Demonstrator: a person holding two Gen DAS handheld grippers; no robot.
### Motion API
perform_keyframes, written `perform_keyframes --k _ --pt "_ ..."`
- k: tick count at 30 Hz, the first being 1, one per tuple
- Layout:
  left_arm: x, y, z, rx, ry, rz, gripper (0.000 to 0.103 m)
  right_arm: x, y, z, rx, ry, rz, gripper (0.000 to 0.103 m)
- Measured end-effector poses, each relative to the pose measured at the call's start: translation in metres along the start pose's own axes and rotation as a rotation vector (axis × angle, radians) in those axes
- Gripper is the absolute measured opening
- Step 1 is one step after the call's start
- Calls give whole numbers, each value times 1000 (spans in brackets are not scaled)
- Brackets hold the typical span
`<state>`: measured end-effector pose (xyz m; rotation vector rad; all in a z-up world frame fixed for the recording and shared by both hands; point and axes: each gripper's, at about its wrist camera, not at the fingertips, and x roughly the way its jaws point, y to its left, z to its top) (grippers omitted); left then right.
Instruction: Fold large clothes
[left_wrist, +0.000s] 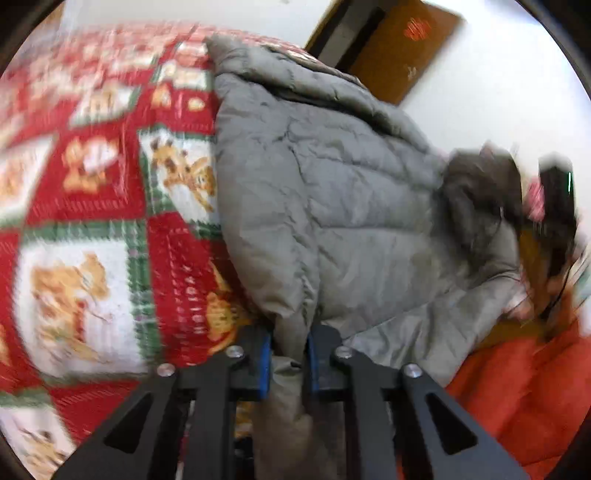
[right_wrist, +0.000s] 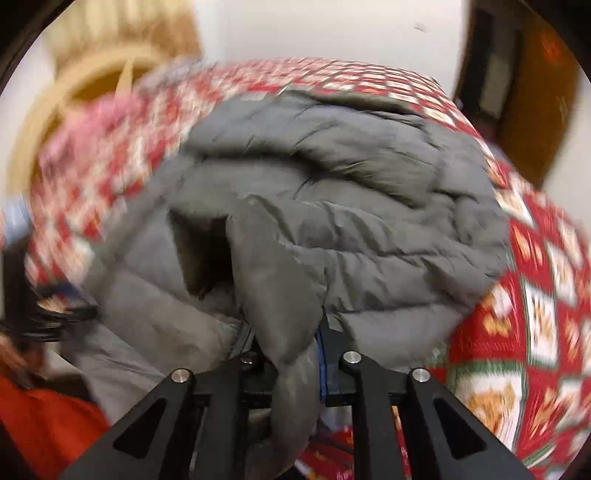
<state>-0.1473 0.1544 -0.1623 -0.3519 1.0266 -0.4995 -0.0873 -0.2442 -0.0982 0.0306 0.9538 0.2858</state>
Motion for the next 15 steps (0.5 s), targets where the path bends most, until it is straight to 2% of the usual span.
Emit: perform_keyframes --k 3,6,10,15 --pt "-14 -4 7 -34 -54 -69 12 -48 -33 -5 139 -97 106 11" --pt "-42 -26 17 -18 -142 -143 11 -81 -57 -8 251 -175 155 11" --pt "-88 -47 35 -43 -266 -256 10 -116 -84 -7 386 -303 321 11" --pt "-119 -73 77 -47 -358 -266 10 -144 -88 17 421 -429 391 11"
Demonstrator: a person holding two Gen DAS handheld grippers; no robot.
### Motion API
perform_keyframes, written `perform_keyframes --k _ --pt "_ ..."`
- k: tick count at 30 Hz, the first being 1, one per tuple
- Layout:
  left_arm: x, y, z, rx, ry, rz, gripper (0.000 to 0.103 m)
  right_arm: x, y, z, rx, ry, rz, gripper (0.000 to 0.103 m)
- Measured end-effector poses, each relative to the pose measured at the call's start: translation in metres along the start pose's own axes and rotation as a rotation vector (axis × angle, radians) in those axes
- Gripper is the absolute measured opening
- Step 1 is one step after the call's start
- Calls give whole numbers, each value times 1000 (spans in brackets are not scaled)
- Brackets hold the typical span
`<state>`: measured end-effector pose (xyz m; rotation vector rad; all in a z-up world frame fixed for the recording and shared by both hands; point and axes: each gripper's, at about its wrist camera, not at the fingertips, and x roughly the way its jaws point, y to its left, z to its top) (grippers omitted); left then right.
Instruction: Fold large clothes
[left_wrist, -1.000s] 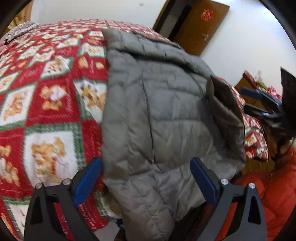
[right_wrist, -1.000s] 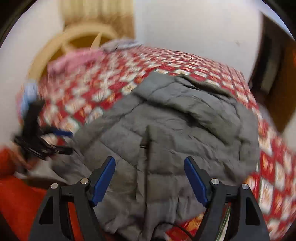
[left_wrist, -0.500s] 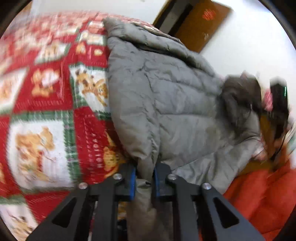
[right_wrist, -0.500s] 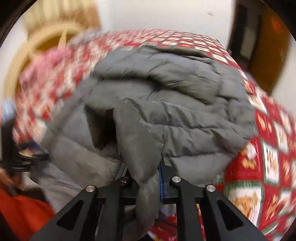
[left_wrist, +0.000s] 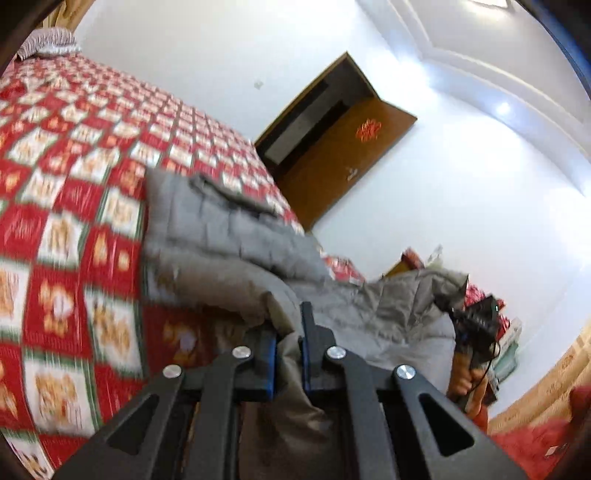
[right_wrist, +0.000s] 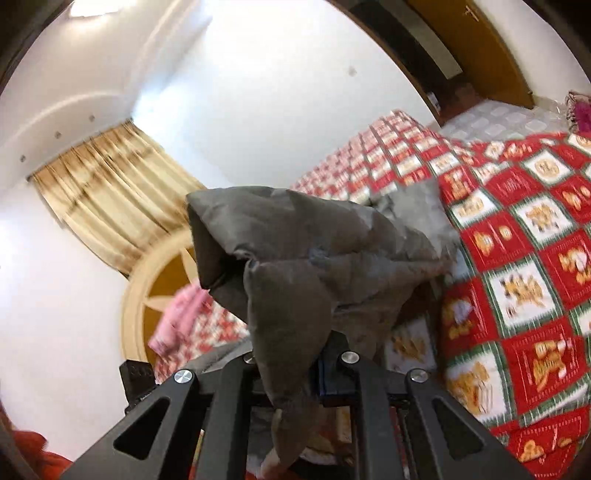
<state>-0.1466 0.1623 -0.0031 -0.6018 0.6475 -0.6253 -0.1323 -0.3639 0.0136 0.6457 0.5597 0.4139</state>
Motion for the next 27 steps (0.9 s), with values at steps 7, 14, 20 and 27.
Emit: perform_keyframes --k 7,14,20,27 --pt "51 0 102 2 -26 93 10 56 8 88 45 -64 17 11" --pt "170 76 209 -99 31 323 18 190 -35 185 163 -75 -141 11" --pt "243 186 229 -382 52 324 51 317 -125 193 195 -29 -424 25" --pt "193 221 248 -400 -151 495 92 349 -154 189 237 1 -289 77"
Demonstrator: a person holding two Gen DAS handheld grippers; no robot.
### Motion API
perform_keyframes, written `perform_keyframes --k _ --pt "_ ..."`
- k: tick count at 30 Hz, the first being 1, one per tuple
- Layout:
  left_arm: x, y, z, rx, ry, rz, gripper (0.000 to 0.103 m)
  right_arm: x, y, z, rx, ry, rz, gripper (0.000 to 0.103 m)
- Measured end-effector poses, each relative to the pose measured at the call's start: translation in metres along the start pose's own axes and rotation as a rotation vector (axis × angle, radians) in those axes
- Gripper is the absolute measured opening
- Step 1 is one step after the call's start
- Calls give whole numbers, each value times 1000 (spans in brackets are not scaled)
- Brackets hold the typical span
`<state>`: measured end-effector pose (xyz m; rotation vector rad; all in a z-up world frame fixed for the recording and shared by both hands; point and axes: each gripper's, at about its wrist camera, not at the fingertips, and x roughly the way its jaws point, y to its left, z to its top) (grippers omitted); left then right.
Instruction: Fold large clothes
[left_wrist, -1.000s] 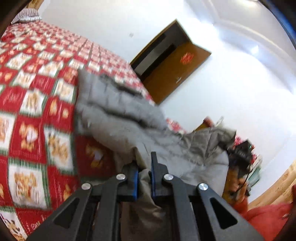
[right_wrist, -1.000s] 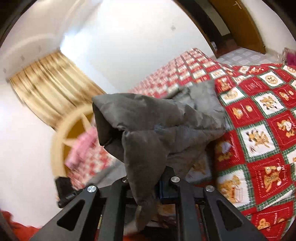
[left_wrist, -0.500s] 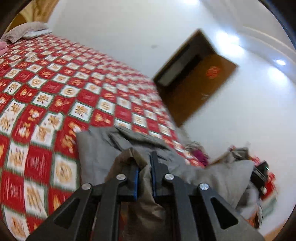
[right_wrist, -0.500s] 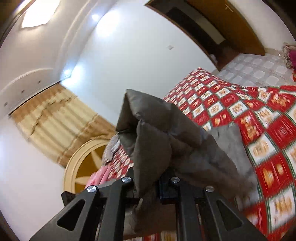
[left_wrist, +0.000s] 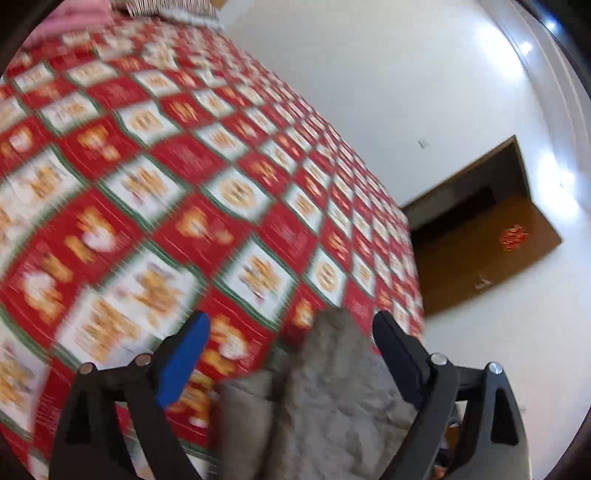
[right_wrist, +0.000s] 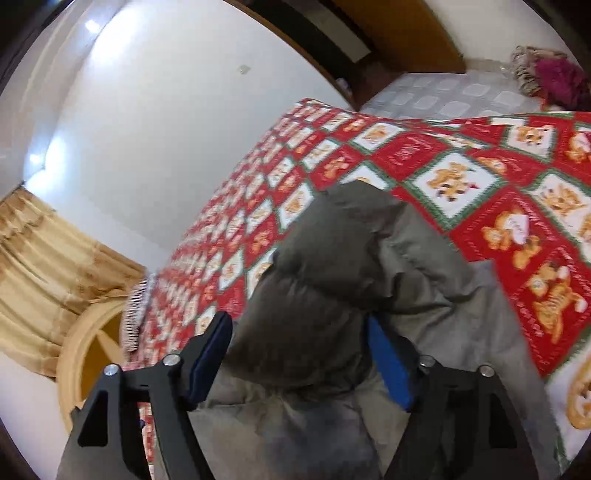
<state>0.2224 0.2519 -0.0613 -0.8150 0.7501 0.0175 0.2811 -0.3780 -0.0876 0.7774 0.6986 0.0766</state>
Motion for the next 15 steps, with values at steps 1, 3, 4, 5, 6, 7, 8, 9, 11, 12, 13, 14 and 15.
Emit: perform_keyframes --k 1,3,4,5,6,7,8,9,11,12,13,14,15 --pt "-8 -8 -1 48 -19 31 92 -4 4 3 -9 6 5 77" --pt "-13 -32 -9 174 -32 78 92 -25 17 13 -65 -31 22 77" --pt "-15 -47 -15 243 -35 100 92 -38 23 16 -110 -66 -3 77" --pt "-16 -64 -24 322 -33 108 92 -61 35 21 -183 -133 -40 77" --pt "-12 -83 -34 396 -24 110 92 -78 44 22 -238 -182 -60 77" --pt "-9 -97 -42 456 -13 109 92 -94 56 22 -312 -221 -103 76" --pt "-4 -113 -54 514 -1 102 92 -99 68 19 -396 -220 -148 76" --pt "4 -126 -62 555 7 99 92 -97 78 15 -472 -184 -178 70" --pt "19 -150 -83 635 16 114 92 -79 95 0 -613 -80 -235 56" --pt "28 -160 -91 659 18 122 92 -61 103 -11 -689 -14 -282 52" --pt "42 -172 -99 673 28 132 92 -46 107 -19 -739 24 -313 45" --pt "53 -177 -100 673 39 139 92 -24 112 -26 -780 68 -337 40" --pt "67 -183 -101 665 49 155 92 -10 110 -30 -782 94 -340 36"
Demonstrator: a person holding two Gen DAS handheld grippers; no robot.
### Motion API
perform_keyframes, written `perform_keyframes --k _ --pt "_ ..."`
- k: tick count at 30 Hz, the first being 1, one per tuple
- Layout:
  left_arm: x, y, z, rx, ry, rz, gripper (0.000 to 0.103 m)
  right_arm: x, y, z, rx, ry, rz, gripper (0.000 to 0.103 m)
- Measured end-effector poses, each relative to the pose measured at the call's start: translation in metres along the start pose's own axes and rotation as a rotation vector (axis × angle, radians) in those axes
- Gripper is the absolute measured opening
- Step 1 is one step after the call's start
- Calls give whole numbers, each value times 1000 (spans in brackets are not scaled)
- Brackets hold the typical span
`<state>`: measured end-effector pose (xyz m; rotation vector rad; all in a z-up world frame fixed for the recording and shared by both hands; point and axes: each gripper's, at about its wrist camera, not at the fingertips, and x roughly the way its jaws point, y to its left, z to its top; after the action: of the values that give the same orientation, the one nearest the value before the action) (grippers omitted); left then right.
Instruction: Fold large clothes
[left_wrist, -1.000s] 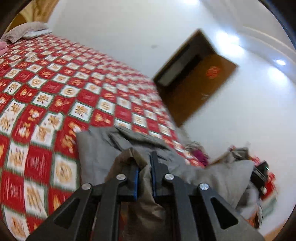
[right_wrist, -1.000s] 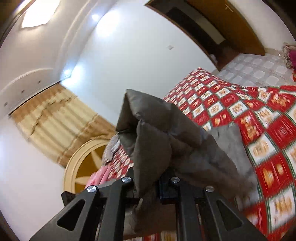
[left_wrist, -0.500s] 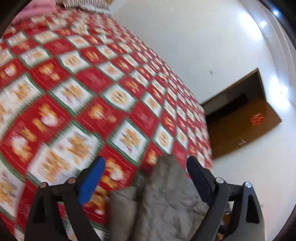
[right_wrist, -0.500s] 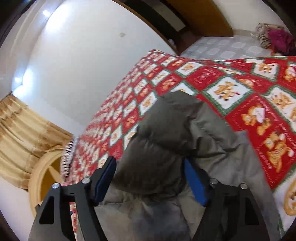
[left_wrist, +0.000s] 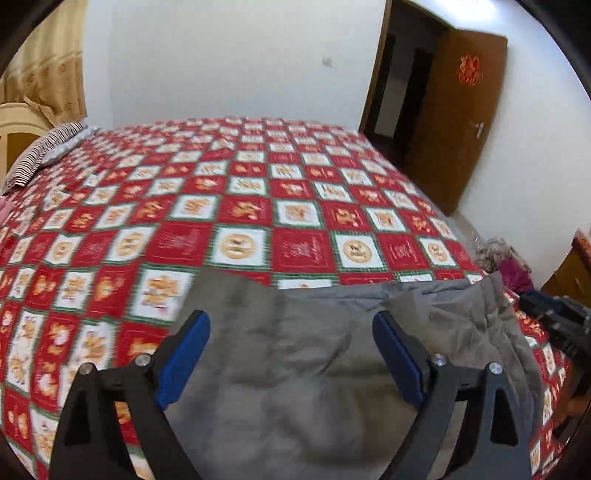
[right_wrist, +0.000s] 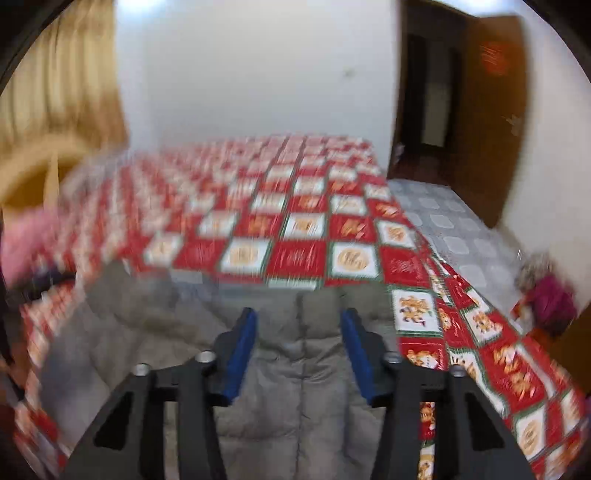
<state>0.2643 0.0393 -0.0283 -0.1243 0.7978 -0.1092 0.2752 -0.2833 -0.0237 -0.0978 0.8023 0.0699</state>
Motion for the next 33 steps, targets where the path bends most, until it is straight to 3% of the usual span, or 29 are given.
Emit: perform_keyframes --k 4,6,7,8,9,11,13,15,19,22,24,25,26,28,33 --pt "47 -2 -2 -6 35 156 90 61 -1 -1 -15 34 -43 34" --pt "71 25 -19 -15 64 292 89 93 -18 -14 8 63 -90 34" --pt "79 43 -30 -44 92 298 90 104 -29 -21 33 80 -119 34" --pt "83 54 -38 -83 109 272 93 115 -42 -32 77 98 -144 34" --pt "83 78 -49 -181 114 207 95 122 -57 -40 147 92 -119 35" --pt "76 112 -66 -309 89 161 102 114 -83 -53 331 43 -78 35" --pt "66 128 -78 -375 38 122 102 112 -99 -67 447 7 -106 35" --pt "63 127 -81 -362 13 152 102 113 -111 -76 522 -4 -108 31" --pt "70 120 -76 -336 25 198 103 117 -99 -68 457 22 -182 31" --pt "70 122 -73 -336 54 156 103 121 -89 -61 404 53 -227 31" --pt "54 125 -67 -322 107 102 96 113 -84 -50 316 120 -263 29" --pt "37 127 -65 -323 88 74 94 95 -80 -46 286 78 -286 23" --pt "9 130 -64 -322 24 44 97 65 -73 -42 257 -14 -293 23" --pt "-27 136 -64 -312 -40 51 103 16 -50 -36 185 -112 -250 23" --pt "-75 140 -89 -265 -69 57 103 -20 28 -40 116 -64 49 23"
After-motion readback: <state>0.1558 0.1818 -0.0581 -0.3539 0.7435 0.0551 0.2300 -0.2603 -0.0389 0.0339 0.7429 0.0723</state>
